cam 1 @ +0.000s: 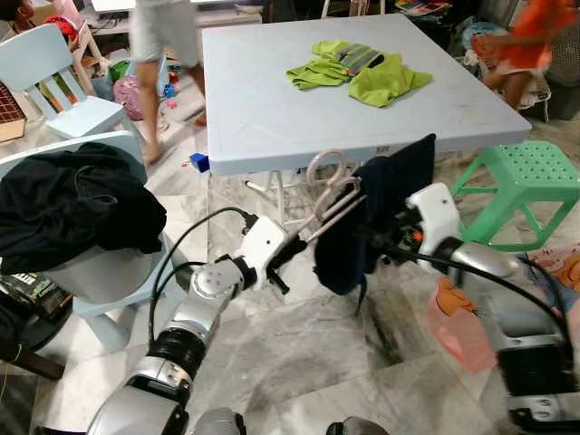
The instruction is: Hang hanger
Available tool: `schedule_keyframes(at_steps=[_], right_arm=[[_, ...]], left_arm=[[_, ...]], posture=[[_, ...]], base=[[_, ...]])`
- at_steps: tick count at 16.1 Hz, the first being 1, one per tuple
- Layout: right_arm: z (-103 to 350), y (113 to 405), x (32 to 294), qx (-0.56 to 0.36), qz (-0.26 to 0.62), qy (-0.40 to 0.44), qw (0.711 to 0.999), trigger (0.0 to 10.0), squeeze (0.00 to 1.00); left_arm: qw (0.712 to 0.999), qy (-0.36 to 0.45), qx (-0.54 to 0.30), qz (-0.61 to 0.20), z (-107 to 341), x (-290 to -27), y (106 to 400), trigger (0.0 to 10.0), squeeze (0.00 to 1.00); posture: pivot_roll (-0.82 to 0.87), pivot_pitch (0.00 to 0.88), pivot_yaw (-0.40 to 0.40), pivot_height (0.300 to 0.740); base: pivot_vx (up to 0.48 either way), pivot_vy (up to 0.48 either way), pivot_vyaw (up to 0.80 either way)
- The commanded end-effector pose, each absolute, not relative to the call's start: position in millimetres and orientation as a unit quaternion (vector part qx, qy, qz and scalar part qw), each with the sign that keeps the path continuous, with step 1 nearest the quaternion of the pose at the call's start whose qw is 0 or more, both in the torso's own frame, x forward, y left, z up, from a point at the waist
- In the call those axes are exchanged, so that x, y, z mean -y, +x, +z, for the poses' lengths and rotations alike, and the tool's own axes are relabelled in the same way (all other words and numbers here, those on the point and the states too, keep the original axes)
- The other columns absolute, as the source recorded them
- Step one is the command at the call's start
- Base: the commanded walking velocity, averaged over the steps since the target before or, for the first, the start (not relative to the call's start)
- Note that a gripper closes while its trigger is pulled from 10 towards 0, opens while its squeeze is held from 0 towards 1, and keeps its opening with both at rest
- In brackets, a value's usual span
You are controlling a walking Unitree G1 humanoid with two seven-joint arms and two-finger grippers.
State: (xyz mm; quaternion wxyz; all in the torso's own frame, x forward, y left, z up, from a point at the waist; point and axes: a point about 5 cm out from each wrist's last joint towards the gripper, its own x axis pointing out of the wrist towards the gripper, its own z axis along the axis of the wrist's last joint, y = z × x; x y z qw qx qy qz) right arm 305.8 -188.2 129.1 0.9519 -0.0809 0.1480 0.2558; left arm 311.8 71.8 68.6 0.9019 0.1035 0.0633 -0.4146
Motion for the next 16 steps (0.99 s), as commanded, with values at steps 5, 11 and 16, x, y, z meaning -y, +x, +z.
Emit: schedule_keyframes(at_steps=[5,11,16], right_arm=[[119.6,315.2,172.5,-0.145,0.208,-0.104,0.962,10.0,0.0],[130.3,335.7,197.4,-0.098,0.085,-0.14,0.982,0.0,0.0],[133.2,338.4,199.5,-0.075,0.067,-0.135,0.986,0.0,0.0]], left_arm=[[0.897,0.109,-0.039,-0.427,77.8,-66.7,311.5,0.0,0.0],[0.894,0.11,-0.042,-0.432,75.7,-68.8,308.2,0.0,0.0],[0.893,0.113,-0.041,-0.435,76.2,-67.6,307.8,0.0,0.0]], posture=[[-0.04,0.0,0.018,0.74],[-0.04,0.0,0.009,0.74],[-0.04,0.0,0.009,0.74]], base=[[0.0,0.0,0.0],[0.0,0.0,0.0],[0.0,0.0,0.0]])
